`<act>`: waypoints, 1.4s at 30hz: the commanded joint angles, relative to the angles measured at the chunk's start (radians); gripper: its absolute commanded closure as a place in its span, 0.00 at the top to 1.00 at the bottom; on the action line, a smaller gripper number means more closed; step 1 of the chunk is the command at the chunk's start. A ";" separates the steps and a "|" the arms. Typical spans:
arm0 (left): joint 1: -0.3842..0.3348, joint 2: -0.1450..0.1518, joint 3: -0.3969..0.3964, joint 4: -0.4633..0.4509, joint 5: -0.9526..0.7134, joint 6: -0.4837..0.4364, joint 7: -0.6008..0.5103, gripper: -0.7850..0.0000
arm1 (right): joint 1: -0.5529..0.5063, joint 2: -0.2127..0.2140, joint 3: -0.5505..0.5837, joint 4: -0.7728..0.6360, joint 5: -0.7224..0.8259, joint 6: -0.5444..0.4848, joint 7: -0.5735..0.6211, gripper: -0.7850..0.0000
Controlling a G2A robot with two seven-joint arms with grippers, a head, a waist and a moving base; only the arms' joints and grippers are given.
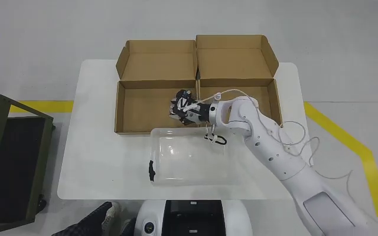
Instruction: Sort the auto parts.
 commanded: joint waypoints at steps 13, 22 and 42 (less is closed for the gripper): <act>0.000 0.000 0.000 0.000 0.000 0.000 0.000 1.00 | 0.064 -0.045 -0.065 0.153 0.035 0.014 0.024 0.00; 0.000 0.000 0.000 0.000 0.000 0.000 0.000 1.00 | 0.086 -0.066 -0.087 0.218 0.040 0.012 0.035 0.00; 0.000 0.000 0.000 0.000 0.000 0.000 0.000 1.00 | 0.100 -0.090 -0.097 0.271 0.020 0.001 0.044 0.30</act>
